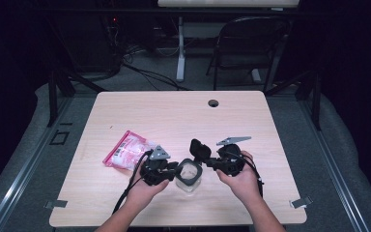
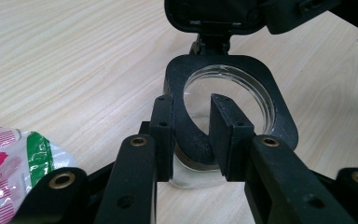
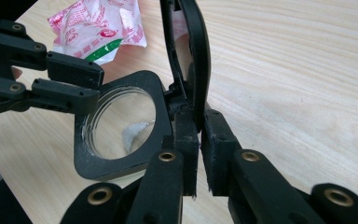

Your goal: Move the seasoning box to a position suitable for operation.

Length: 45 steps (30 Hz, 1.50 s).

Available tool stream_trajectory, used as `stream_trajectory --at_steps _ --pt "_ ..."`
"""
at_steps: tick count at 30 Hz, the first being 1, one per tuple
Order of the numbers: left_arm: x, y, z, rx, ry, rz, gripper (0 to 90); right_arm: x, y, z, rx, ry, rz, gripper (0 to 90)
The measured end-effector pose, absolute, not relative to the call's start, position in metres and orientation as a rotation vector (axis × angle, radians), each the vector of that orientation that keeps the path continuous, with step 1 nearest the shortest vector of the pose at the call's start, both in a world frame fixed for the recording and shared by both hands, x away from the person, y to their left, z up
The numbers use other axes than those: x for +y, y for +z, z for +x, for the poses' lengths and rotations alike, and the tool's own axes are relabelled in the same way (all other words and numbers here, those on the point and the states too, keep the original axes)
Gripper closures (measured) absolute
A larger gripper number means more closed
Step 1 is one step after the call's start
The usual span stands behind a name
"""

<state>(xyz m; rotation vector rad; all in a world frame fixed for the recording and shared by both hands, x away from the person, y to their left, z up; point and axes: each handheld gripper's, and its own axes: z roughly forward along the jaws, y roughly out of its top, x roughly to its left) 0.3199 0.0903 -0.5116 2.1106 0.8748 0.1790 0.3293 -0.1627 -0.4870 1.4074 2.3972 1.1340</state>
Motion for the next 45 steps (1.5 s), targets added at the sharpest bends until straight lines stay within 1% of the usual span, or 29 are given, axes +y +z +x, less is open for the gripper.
stream_trajectory --at_steps 26,40,45 --pt "0.088 -0.512 0.311 0.861 0.173 2.102 69.1 -0.154 -0.488 0.346 2.381 1.152 1.43 81.7" --pt "0.088 -0.512 0.307 0.854 0.151 2.094 69.0 -0.145 -0.489 0.354 2.369 1.166 1.424 76.9" --pt "0.089 -0.512 0.307 0.851 0.154 2.093 65.9 -0.144 -0.488 0.354 2.372 1.177 1.421 73.7"
